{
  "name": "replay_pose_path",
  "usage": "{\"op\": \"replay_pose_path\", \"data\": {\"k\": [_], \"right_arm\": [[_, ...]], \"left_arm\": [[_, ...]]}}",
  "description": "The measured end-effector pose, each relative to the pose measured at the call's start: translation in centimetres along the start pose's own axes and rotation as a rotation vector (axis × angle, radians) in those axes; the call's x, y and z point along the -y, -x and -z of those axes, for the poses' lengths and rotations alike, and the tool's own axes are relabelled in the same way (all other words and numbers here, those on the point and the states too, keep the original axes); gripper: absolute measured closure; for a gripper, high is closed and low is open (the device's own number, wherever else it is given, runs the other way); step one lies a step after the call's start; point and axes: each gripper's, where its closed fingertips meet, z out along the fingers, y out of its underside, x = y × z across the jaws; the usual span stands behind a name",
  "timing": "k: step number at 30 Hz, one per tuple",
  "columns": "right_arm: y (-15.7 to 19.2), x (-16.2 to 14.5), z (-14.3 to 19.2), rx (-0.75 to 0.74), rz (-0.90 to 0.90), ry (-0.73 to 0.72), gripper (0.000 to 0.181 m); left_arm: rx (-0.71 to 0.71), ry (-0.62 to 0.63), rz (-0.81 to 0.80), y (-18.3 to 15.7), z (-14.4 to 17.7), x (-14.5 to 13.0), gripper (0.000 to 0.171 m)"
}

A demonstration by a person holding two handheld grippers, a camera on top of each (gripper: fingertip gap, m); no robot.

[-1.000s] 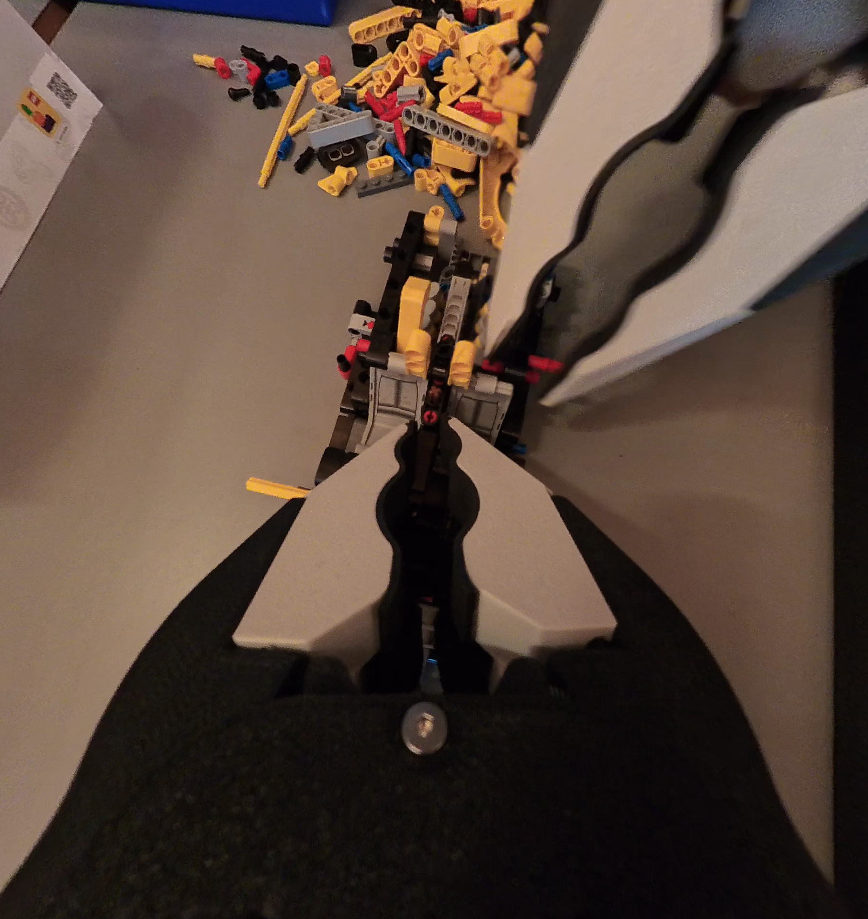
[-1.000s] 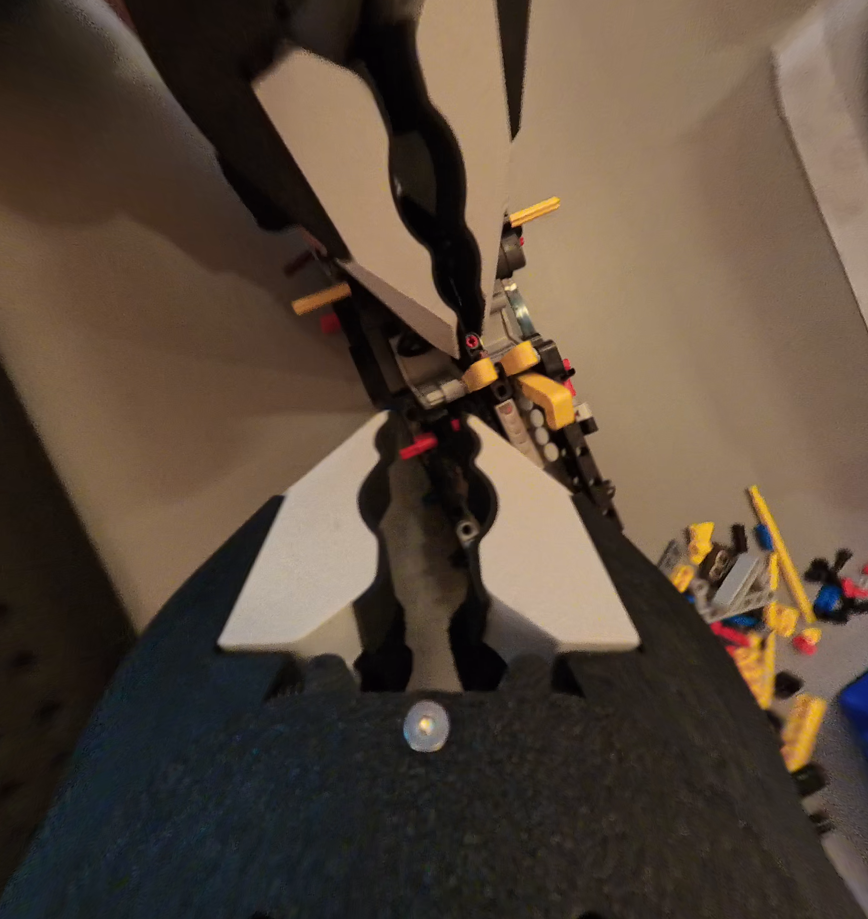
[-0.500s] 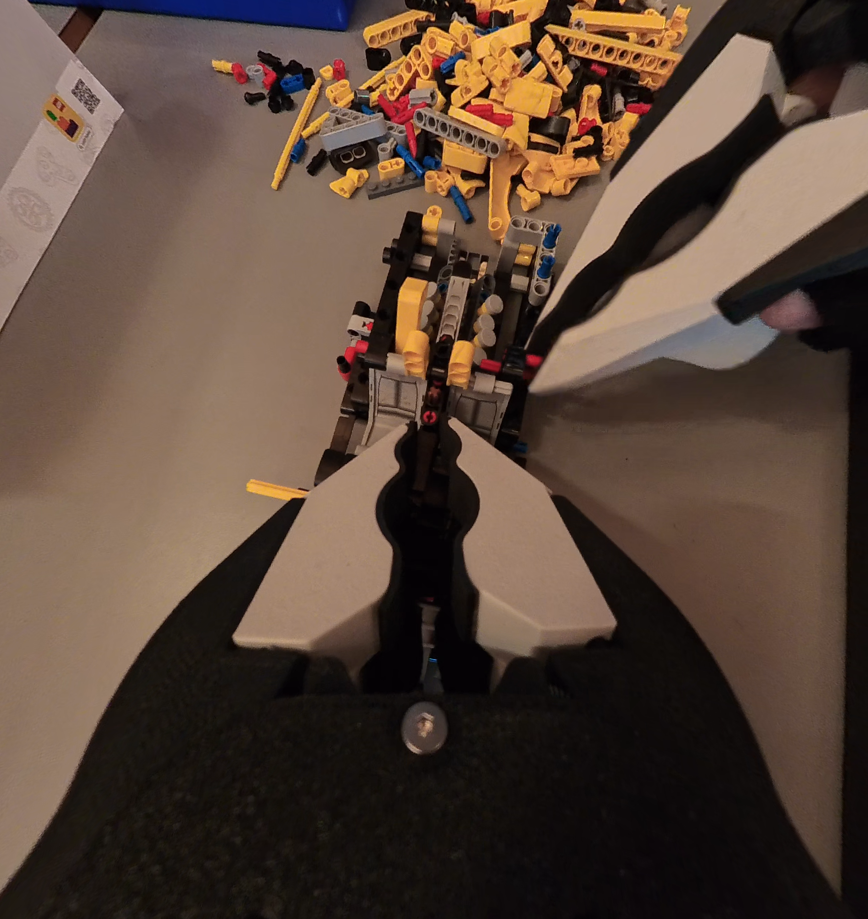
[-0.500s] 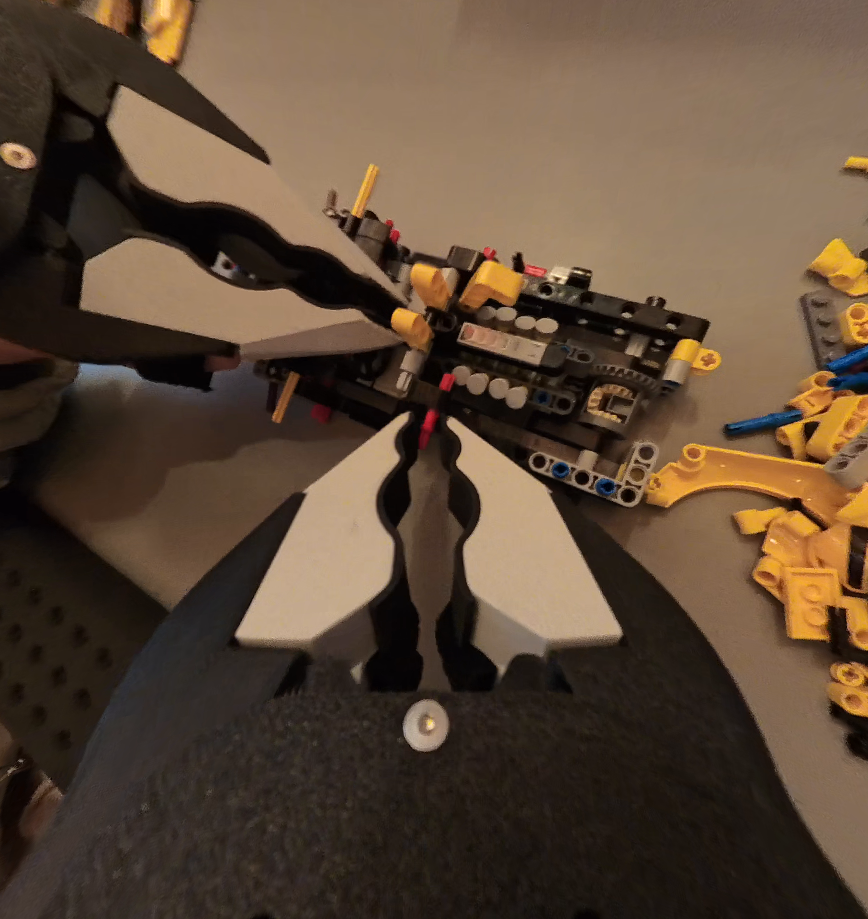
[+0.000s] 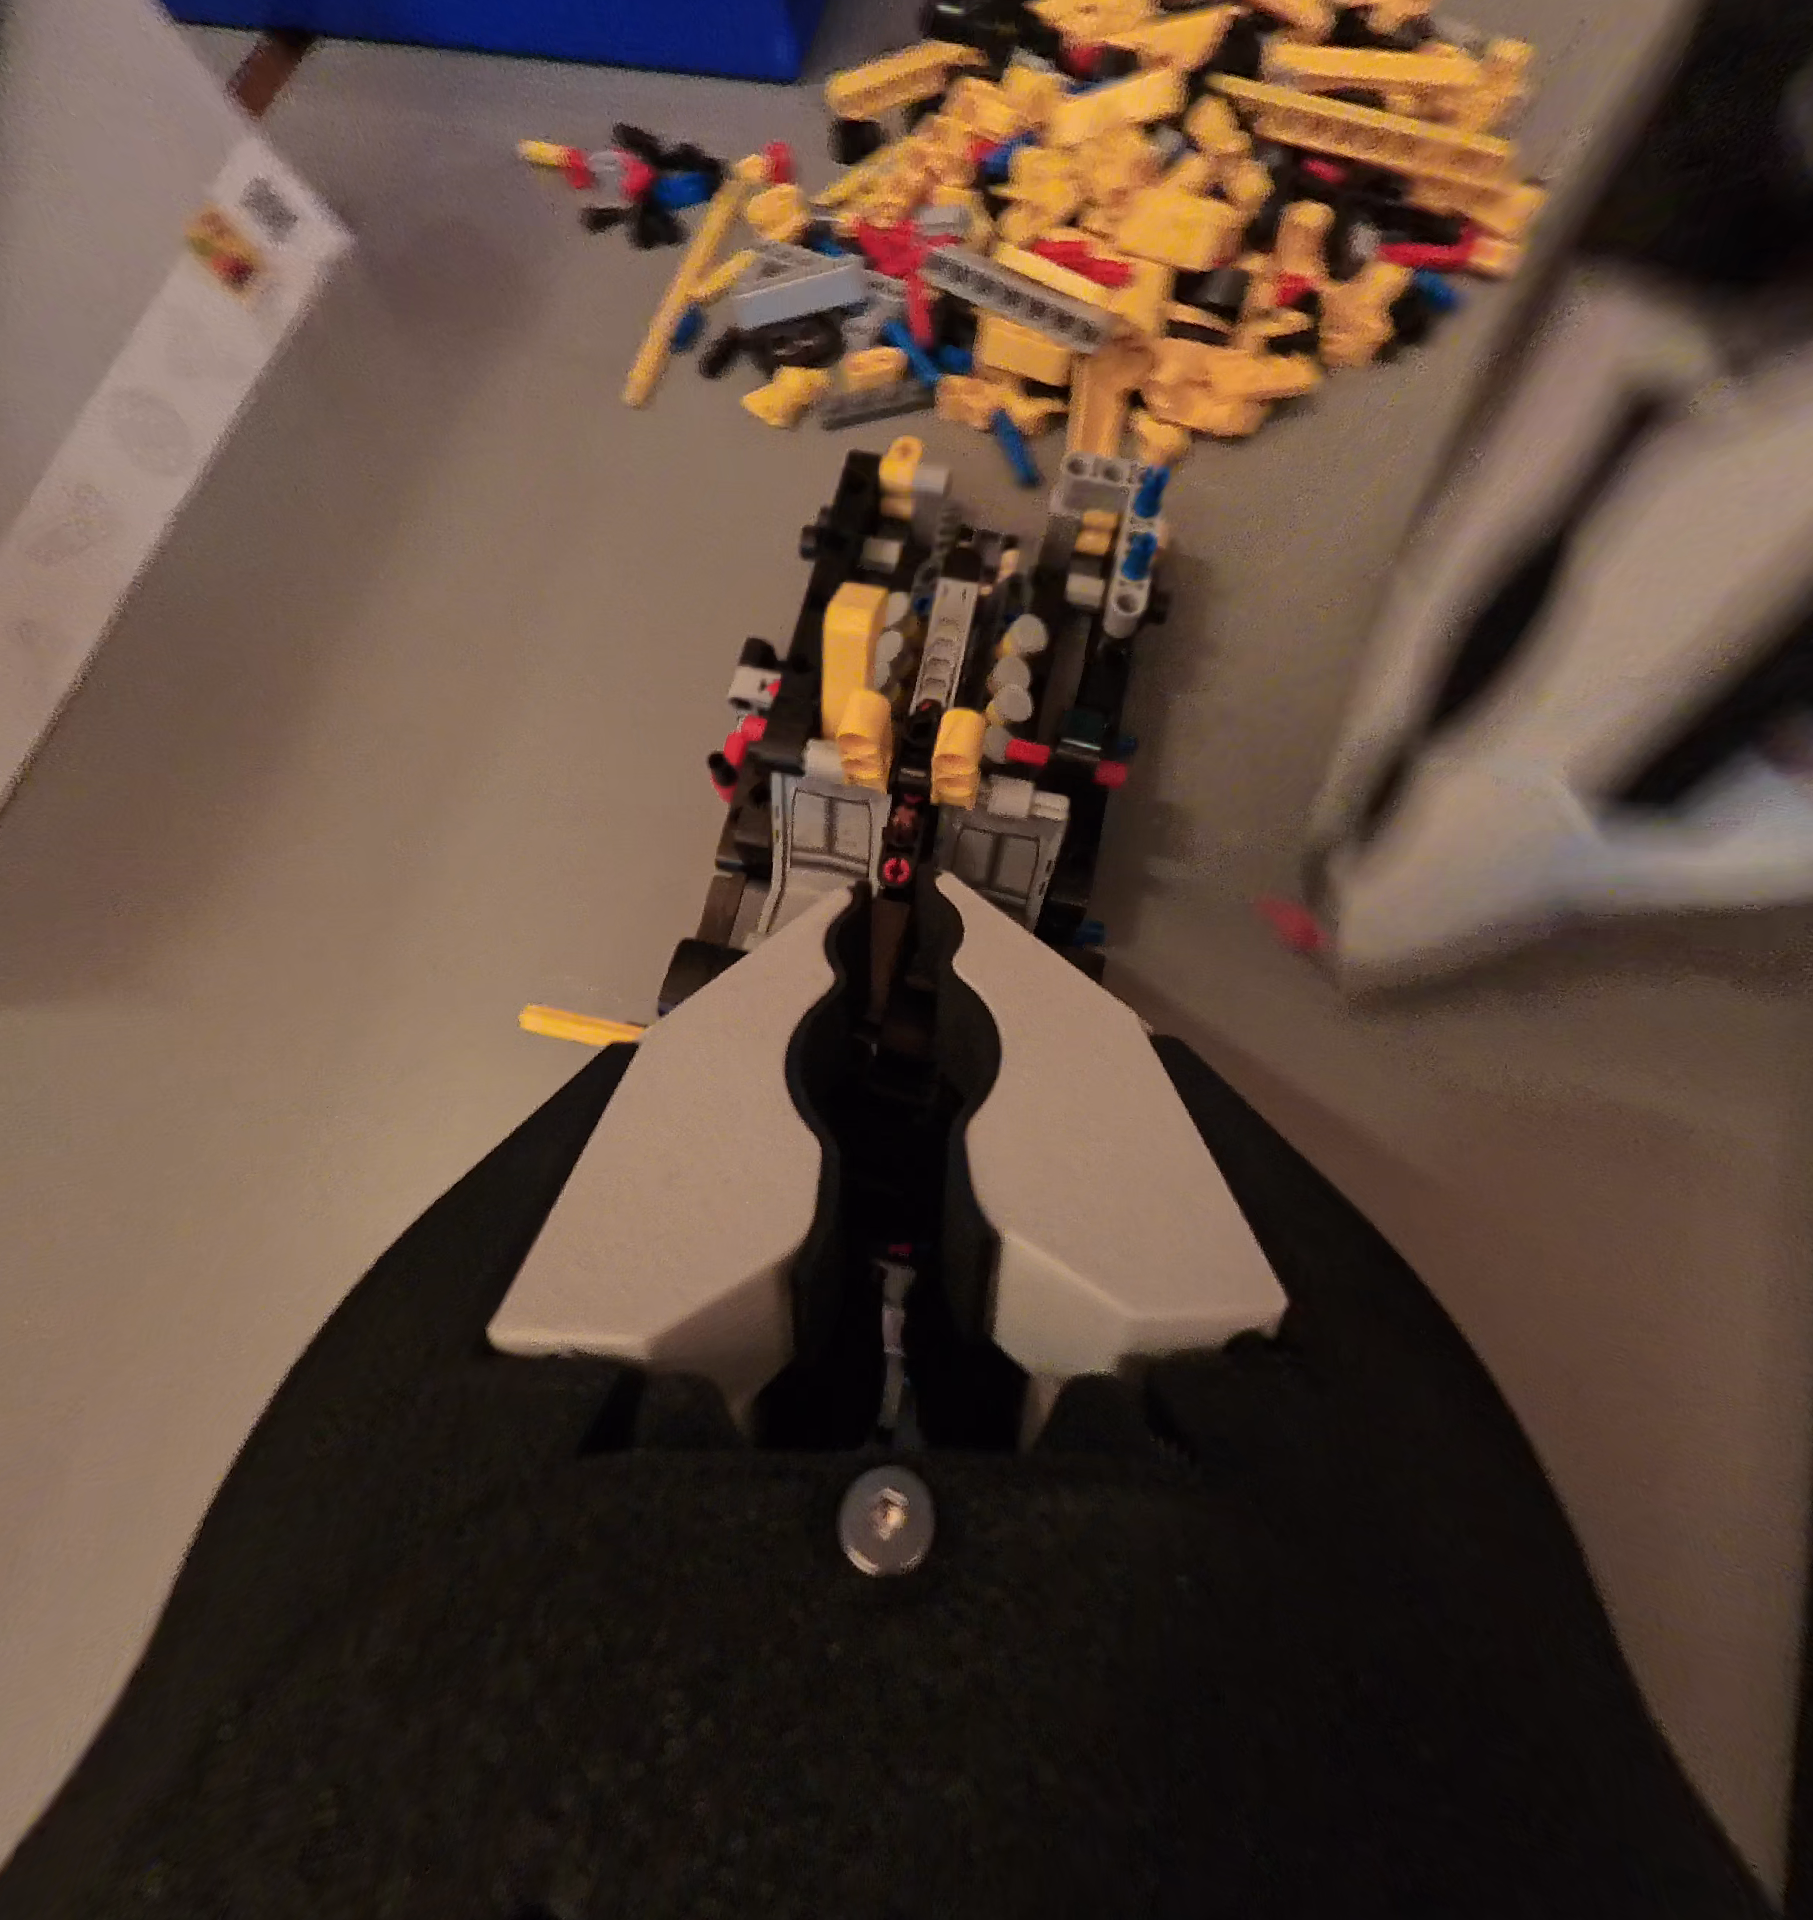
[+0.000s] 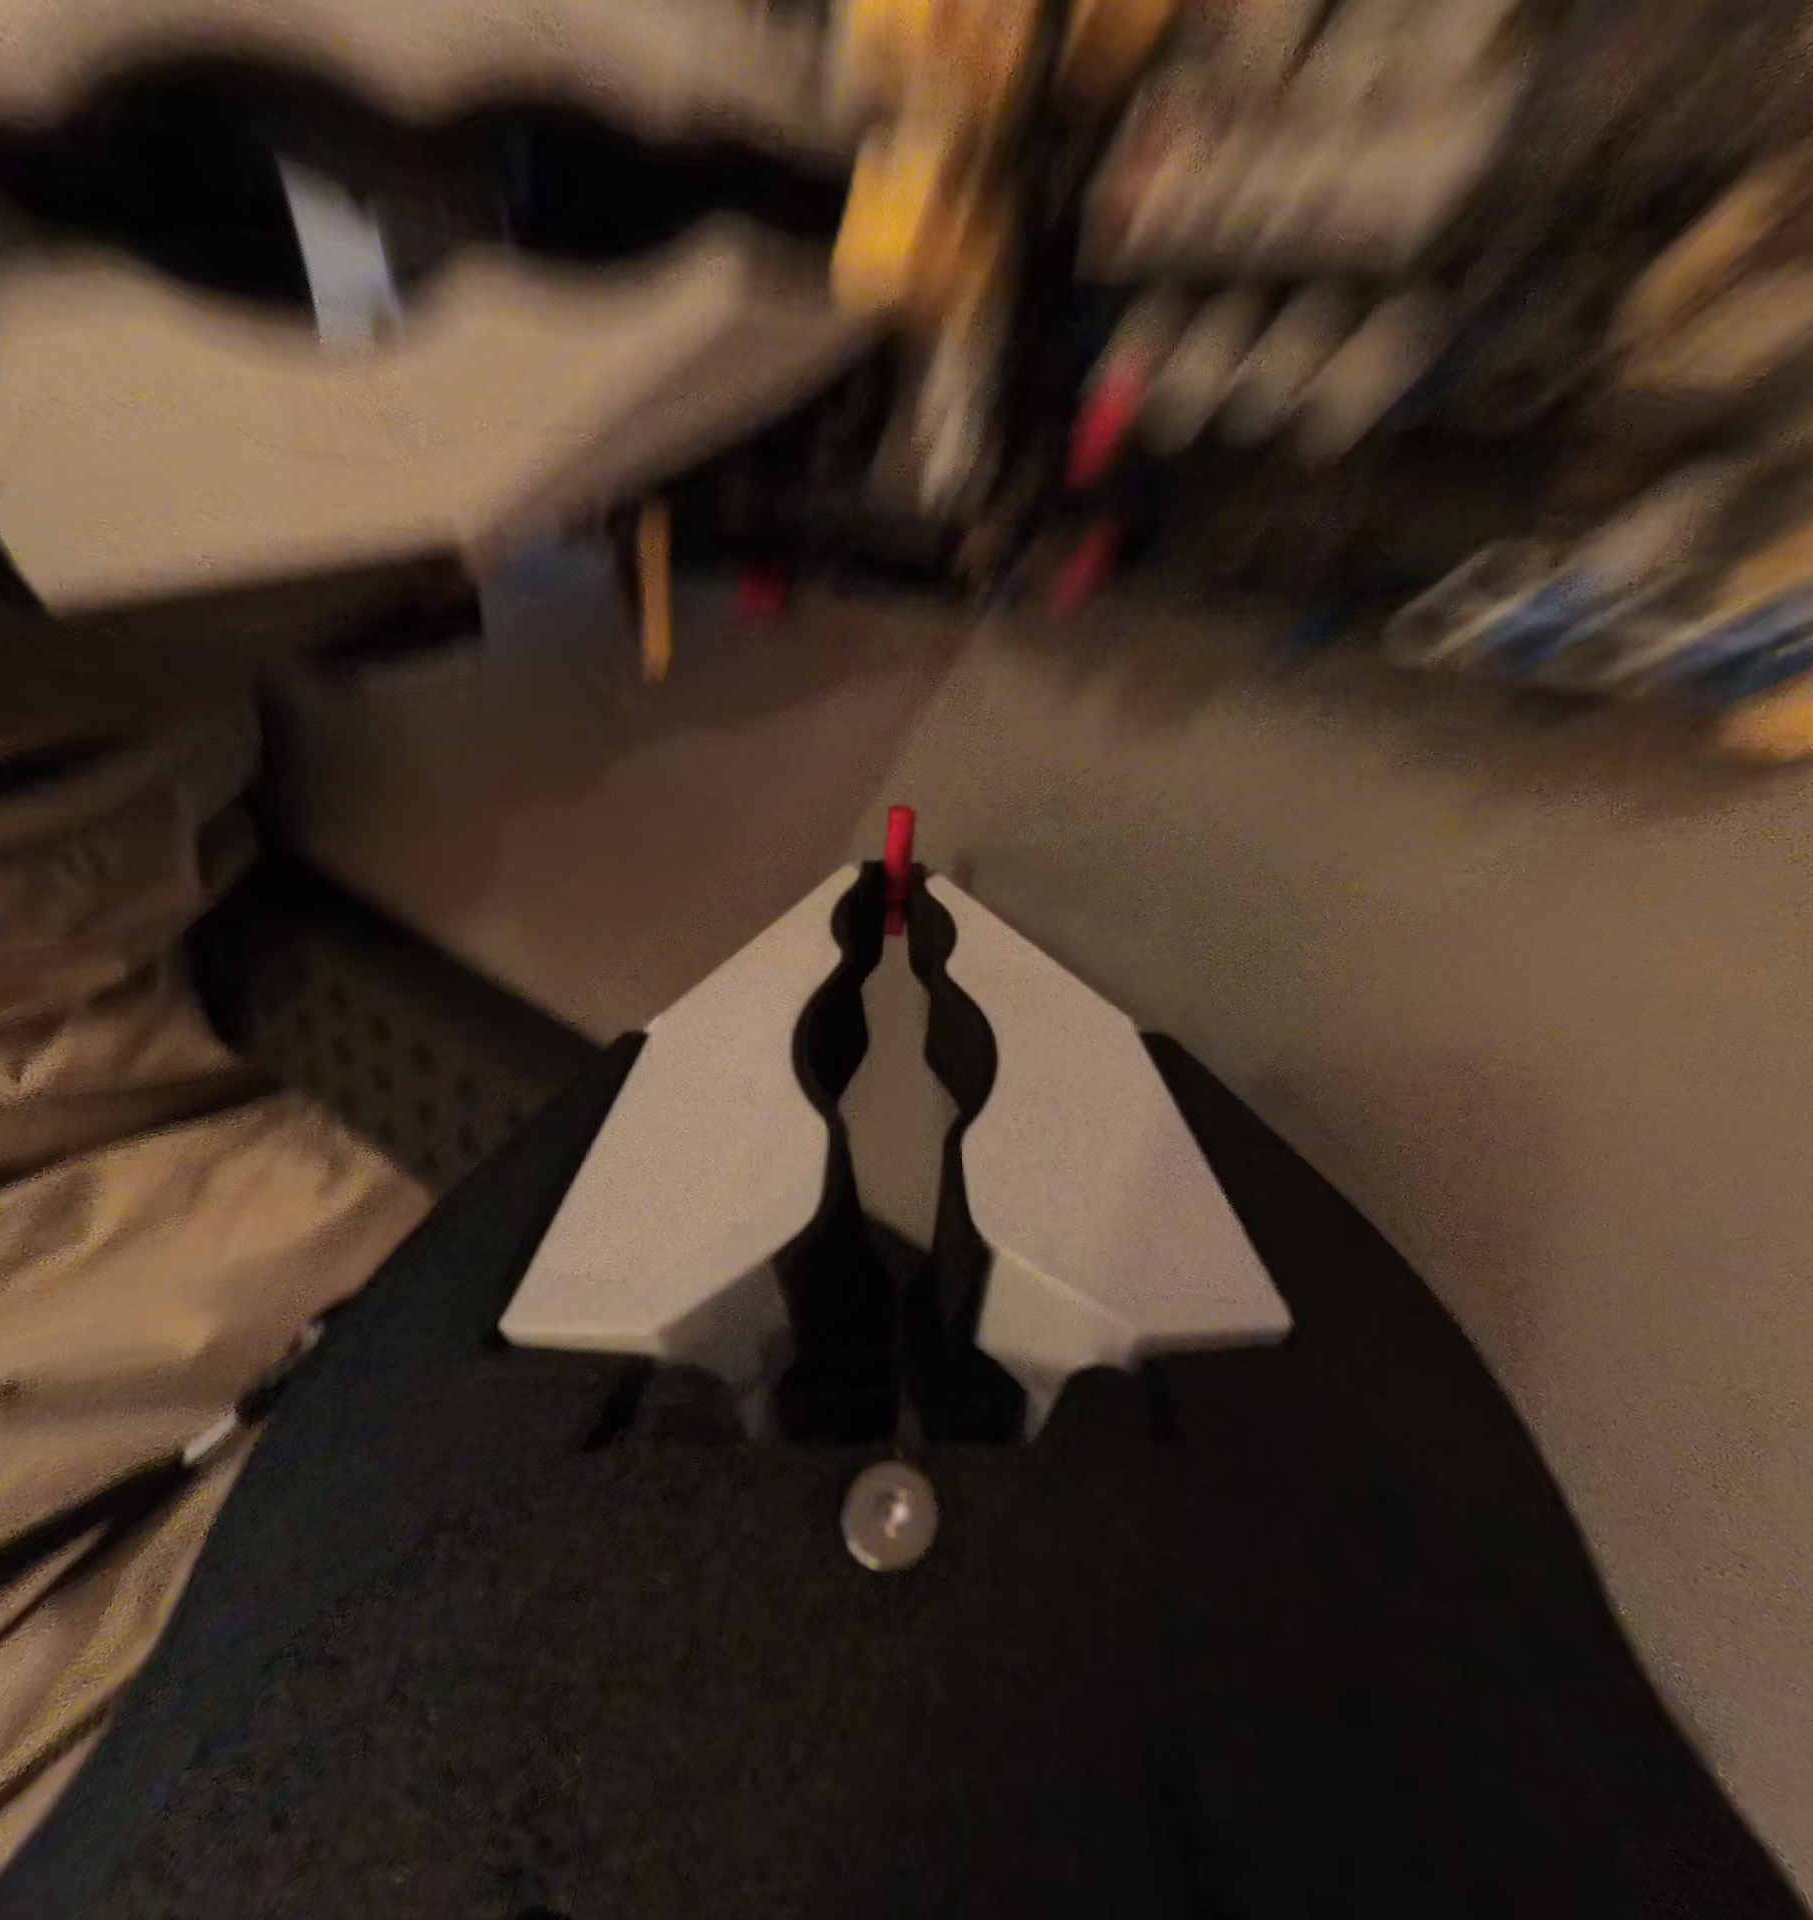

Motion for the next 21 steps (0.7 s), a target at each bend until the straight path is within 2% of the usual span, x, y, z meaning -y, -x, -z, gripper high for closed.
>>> {"op": "replay_pose_path", "data": {"k": [1,2,3,4,5,6,9,13,14,16,17,18,21], "right_arm": [[0.5,-1.7,-1.6,0.007,0.023,0.085,0.177],[1.3,-1.0,-1.9,0.046,0.028,0.007,0.178],[-0.2,0.6,-0.6,-0.037,0.027,-0.120,0.178],[-0.4,2.5,1.7,-0.033,0.035,-0.272,0.179],[0.7,3.7,3.9,0.036,0.064,-0.392,0.178],[0.7,4.1,5.2,0.041,0.086,-0.447,0.178],[-2.9,3.0,5.6,-0.109,0.215,-0.373,0.177],[-11.5,5.0,10.5,-0.450,0.336,-0.632,0.177],[-12.4,5.1,11.3,-0.447,0.341,-0.671,0.178],[-14.4,4.5,11.6,-0.450,0.337,-0.639,0.175],[-15.3,4.2,11.4,-0.462,0.338,-0.605,0.163],[-15.5,3.9,11.0,-0.447,0.355,-0.582,0.156],[-15.3,3.9,10.4,-0.421,0.390,-0.593,0.151]], "left_arm": [[0.019,0.003,-0.006,0.4,-0.2,0.1,0.163],[-0.005,-0.005,-0.017,0.3,-0.2,0.2,0.163],[-0.043,-0.023,-0.010,0.2,-0.2,0.2,0.163],[-0.074,-0.042,-0.006,0.1,0.0,0.2,0.163],[-0.087,-0.051,-0.022,-0.1,0.1,0.2,0.163],[-0.087,-0.050,-0.032,-0.1,0.1,0.2,0.163],[-0.092,-0.042,-0.029,-0.1,0.1,0.2,0.163],[-0.113,-0.054,-0.060,-0.4,0.4,-0.1,0.163],[-0.136,-0.051,-0.074,-0.5,0.7,-0.3,0.163],[-0.193,-0.049,-0.119,-0.9,1.5,-1.0,0.163],[-0.225,-0.049,-0.146,-1.1,2.0,-1.5,0.163],[-0.256,-0.049,-0.171,-1.3,2.5,-1.9,0.163],[-0.315,-0.047,-0.208,-1.5,3.8,-3.1,0.163]]}}
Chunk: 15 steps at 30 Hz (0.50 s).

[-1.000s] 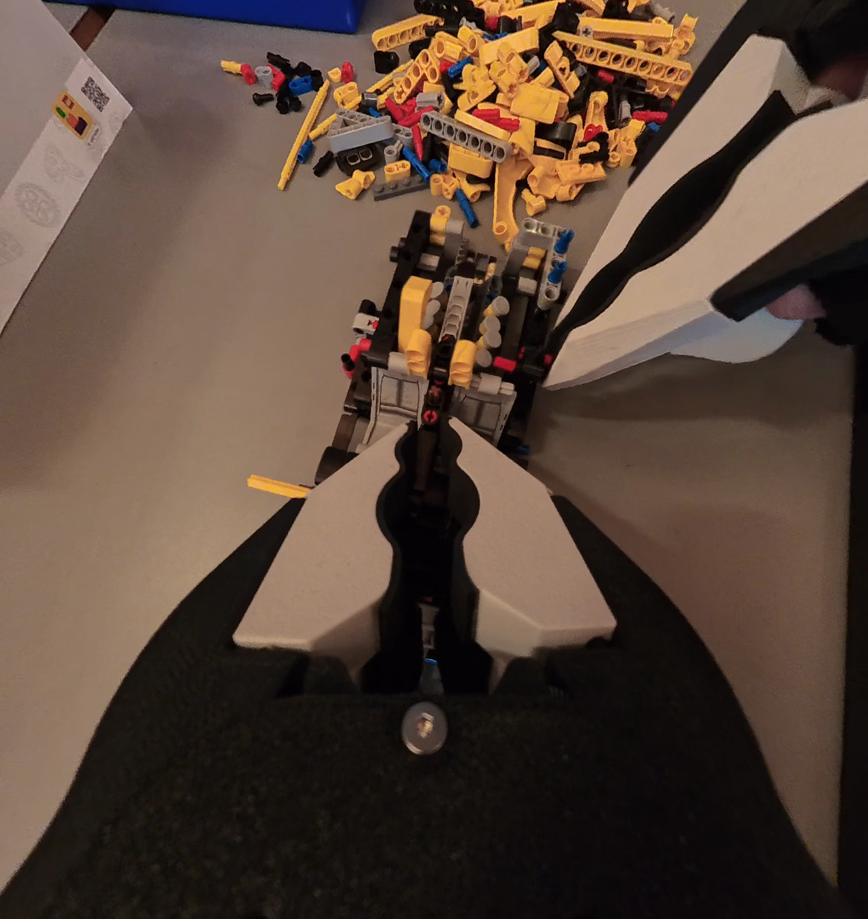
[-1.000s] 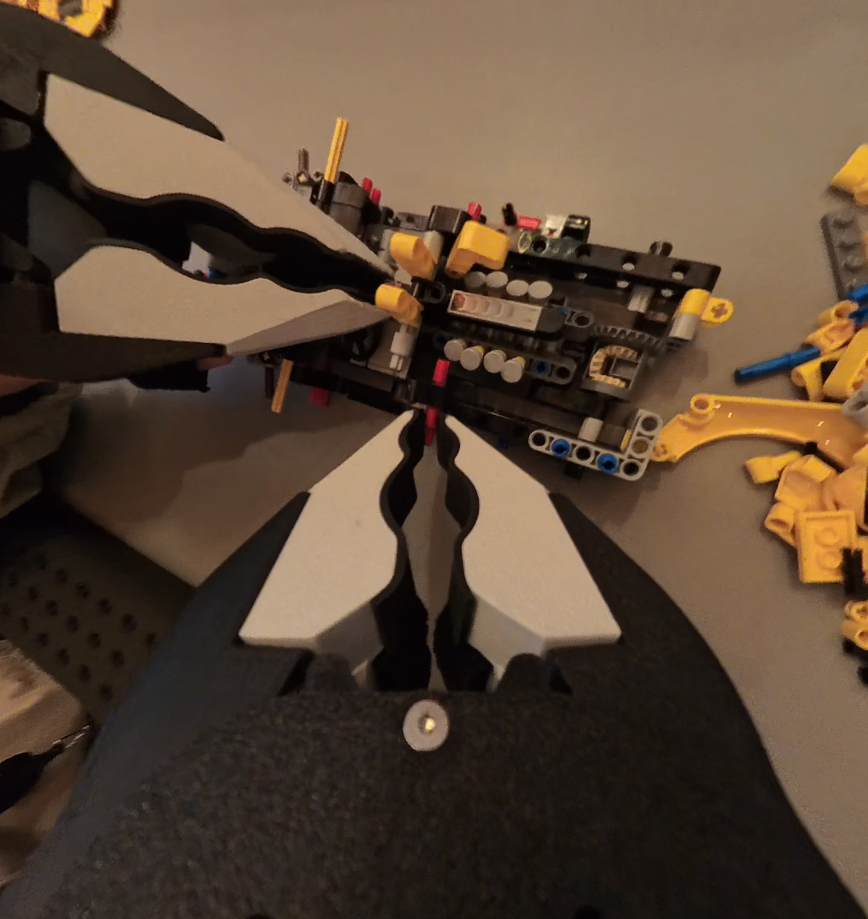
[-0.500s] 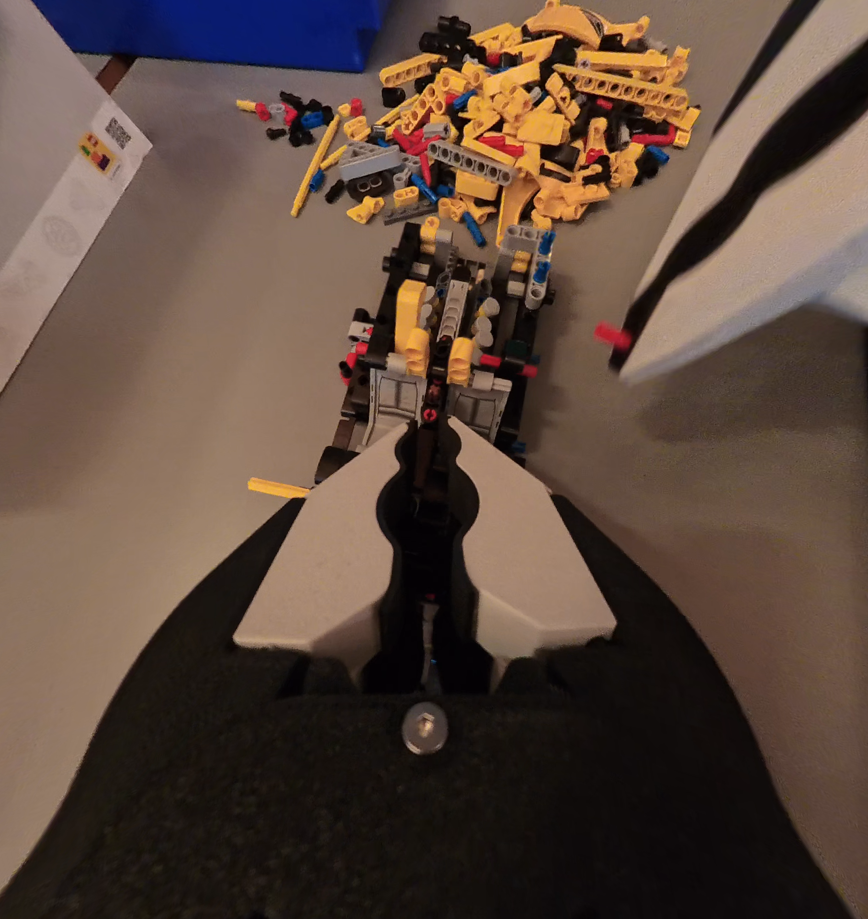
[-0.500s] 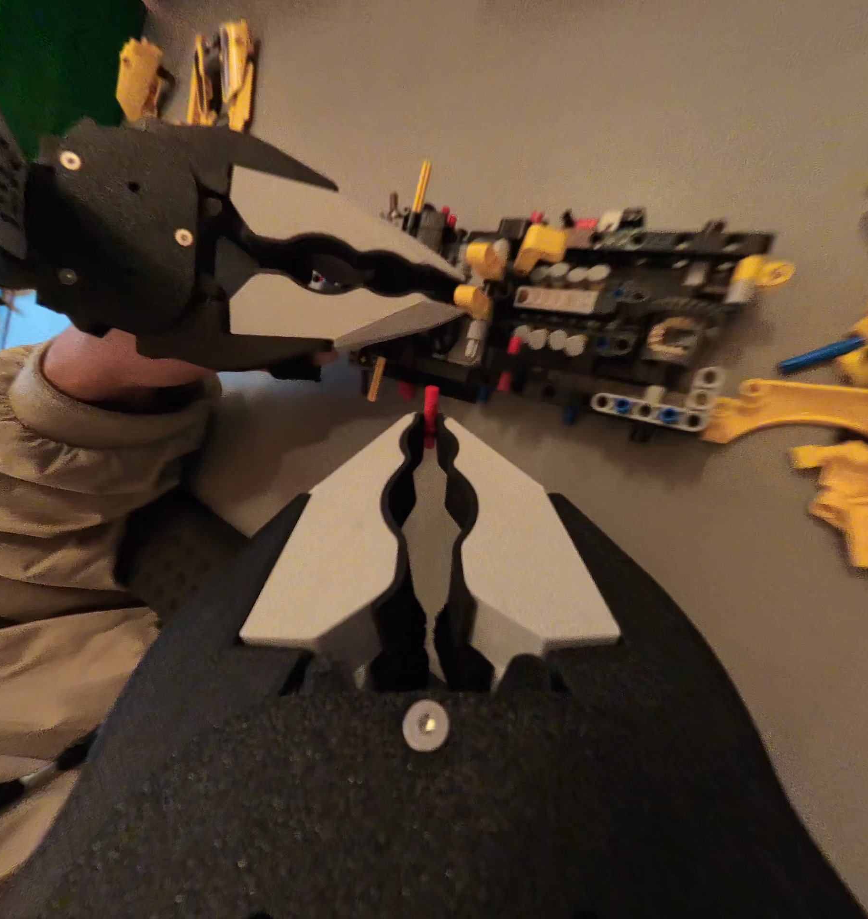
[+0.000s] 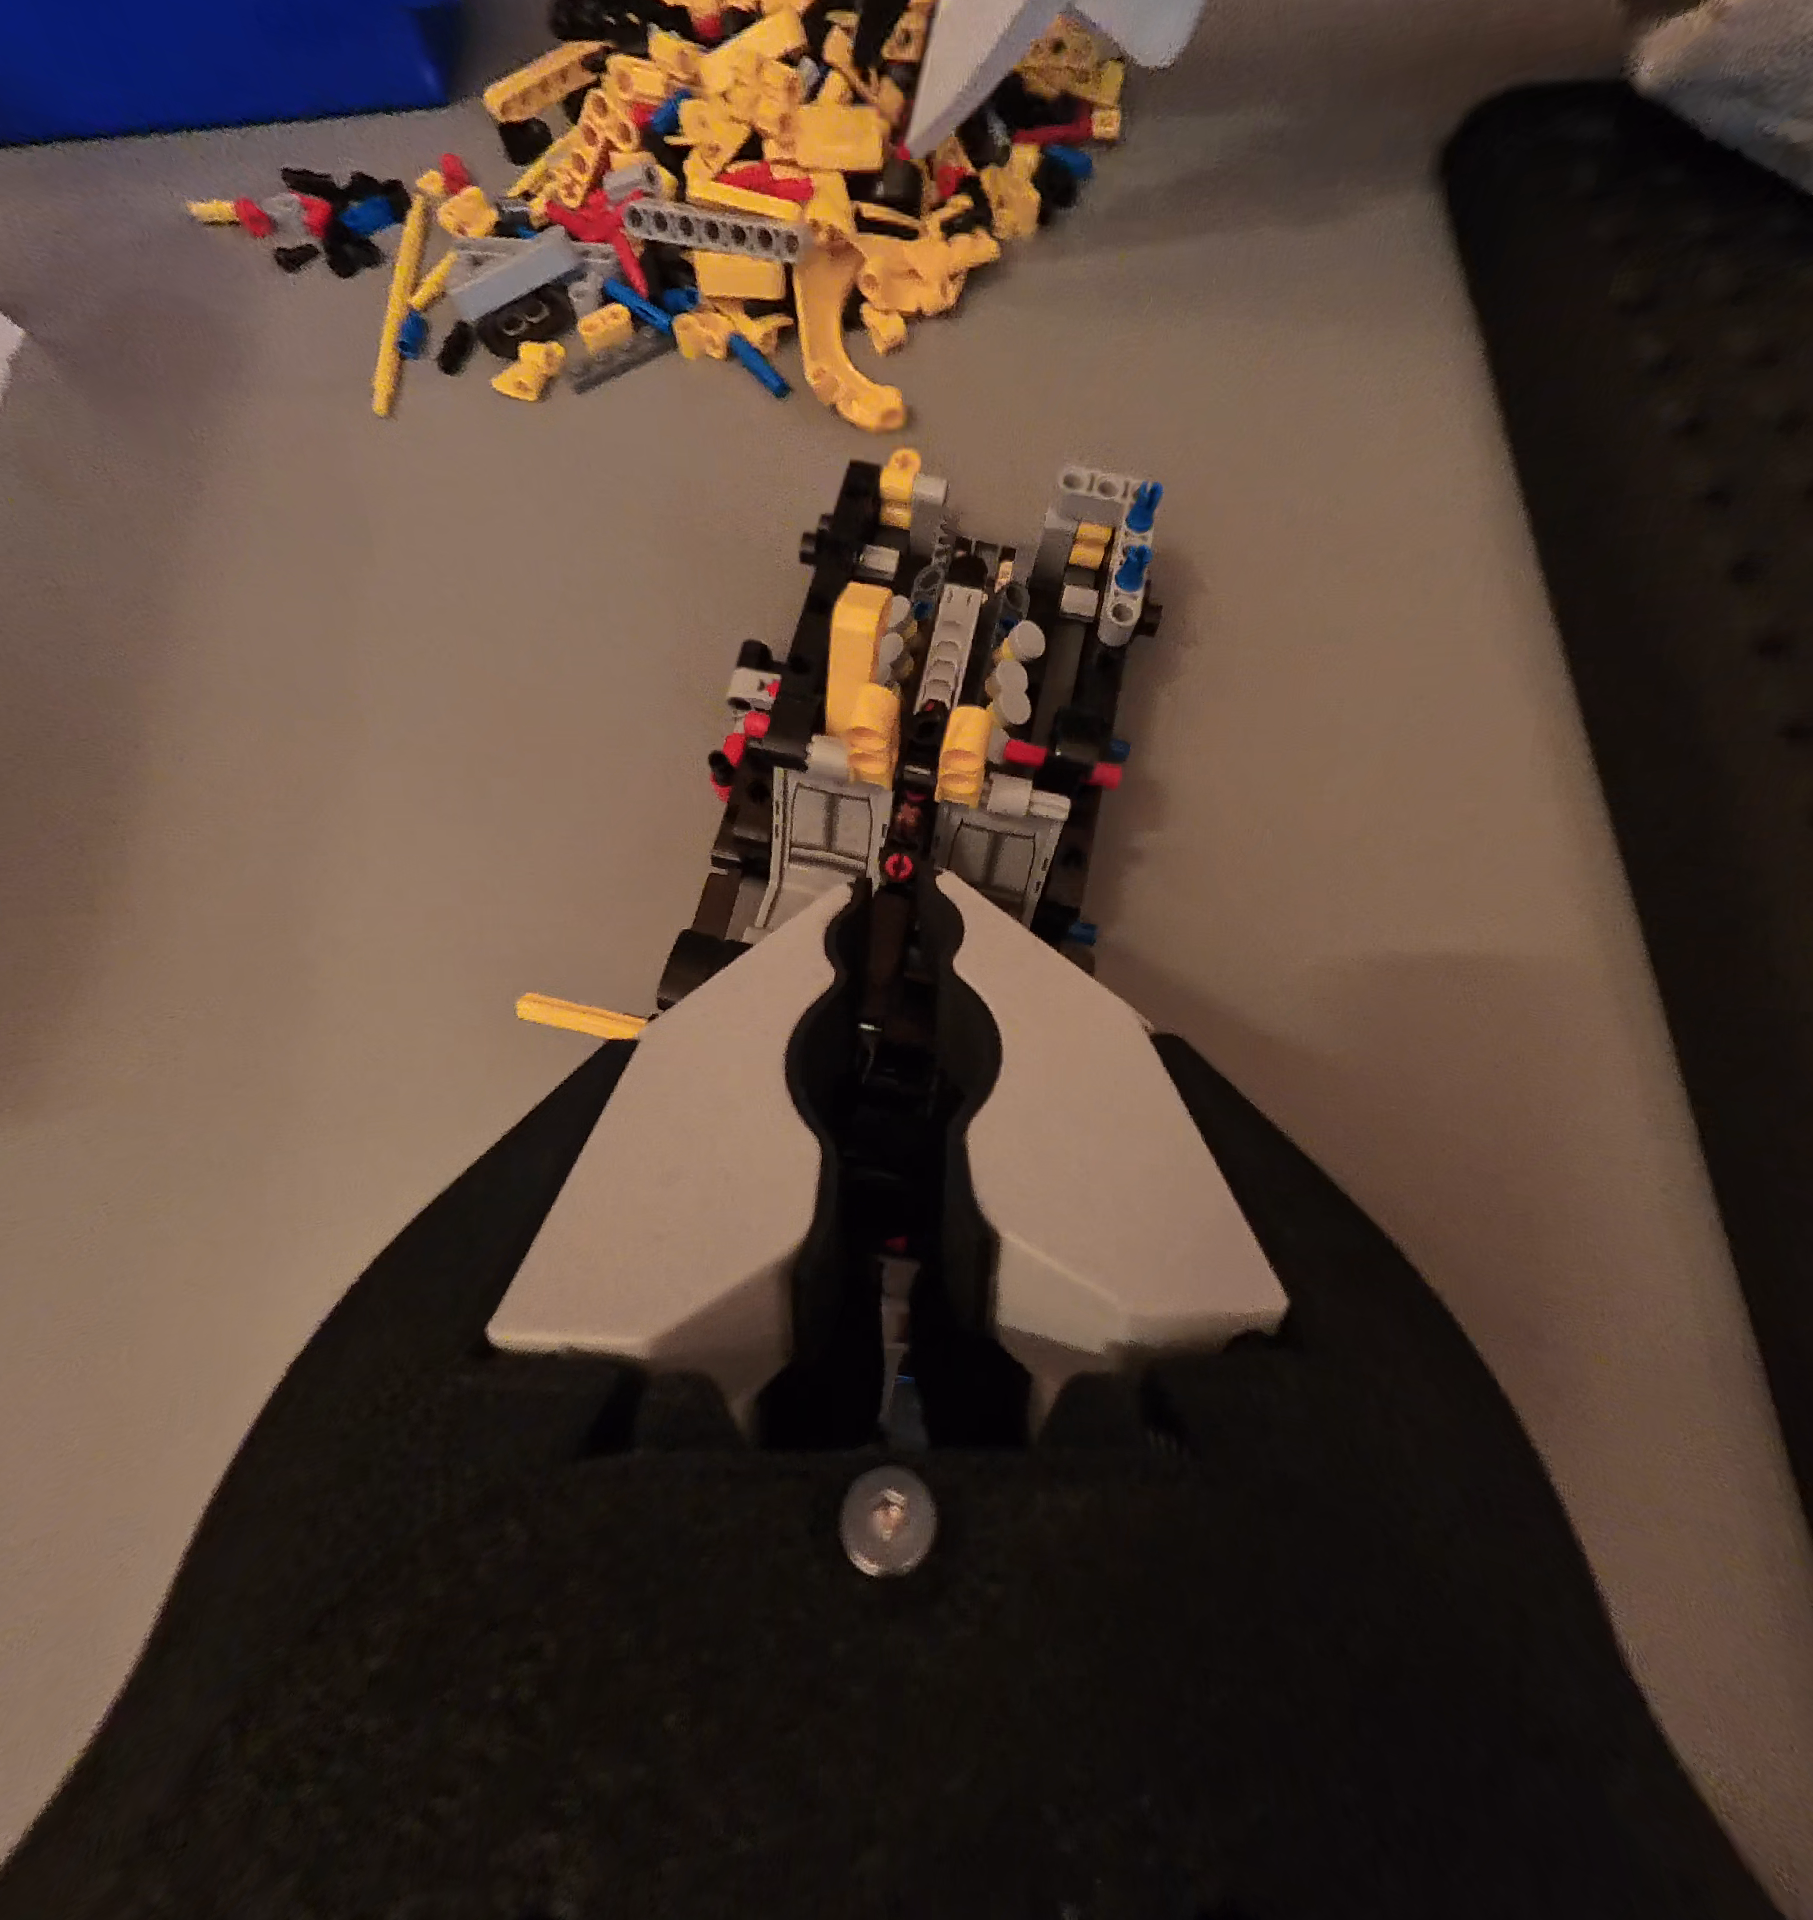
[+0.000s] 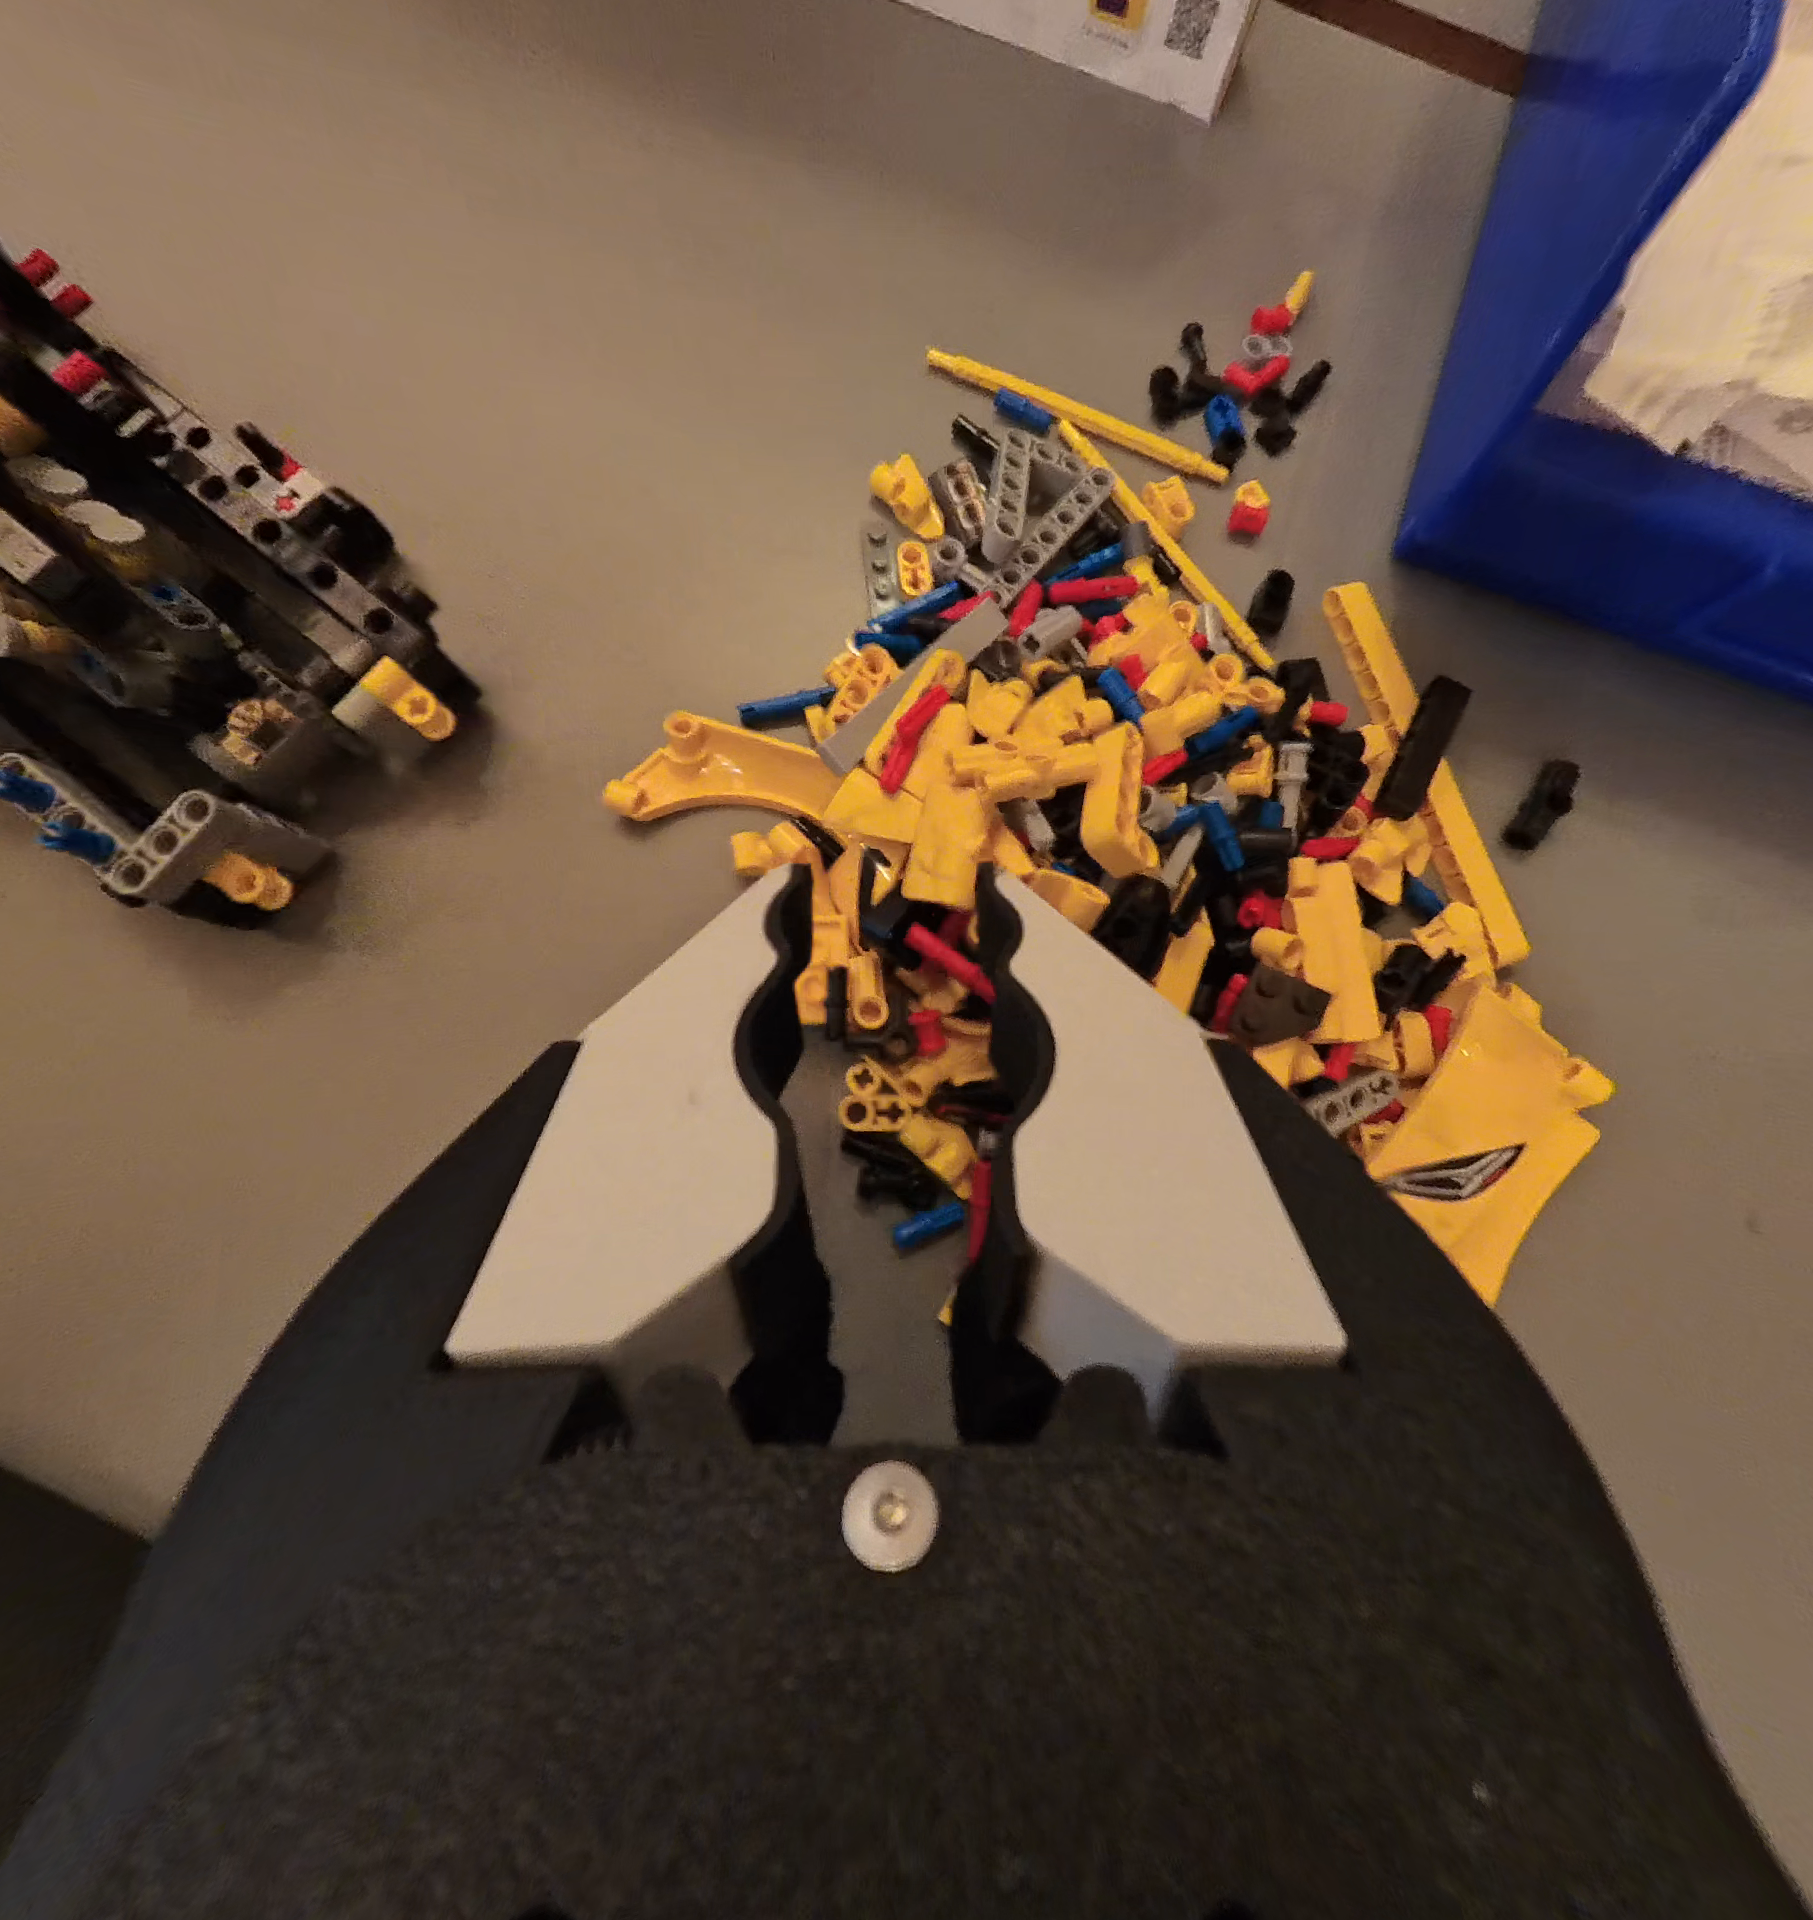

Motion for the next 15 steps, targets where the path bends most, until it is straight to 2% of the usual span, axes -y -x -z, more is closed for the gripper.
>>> {"op": "replay_pose_path", "data": {"k": [3,5,7,10,12,15], "right_arm": [[2.9,2.7,0.8,0.051,0.032,-0.160,0.146],[7.9,5.2,1.8,0.216,0.076,-0.315,0.137],[13.5,6.3,2.3,0.393,0.133,-0.388,0.135],[19.5,5.8,1.5,0.560,0.230,-0.343,0.134],[20.8,4.8,0.0,0.536,0.359,-0.258,0.138],[22.0,4.5,-1.1,0.492,0.499,-0.219,0.149]], "left_arm": [[-0.014,-0.004,-0.003,-0.3,0.5,-0.4,0.163],[-0.006,-0.010,-0.017,-0.3,0.6,-0.4,0.163],[-0.013,-0.021,-0.024,-0.4,0.7,-0.4,0.163],[-0.051,-0.031,-0.045,-0.9,0.8,-0.5,0.163],[-0.067,-0.039,-0.056,-1.1,0.9,-0.5,0.163],[-0.074,-0.052,-0.061,-1.1,1.0,-0.5,0.163]]}}
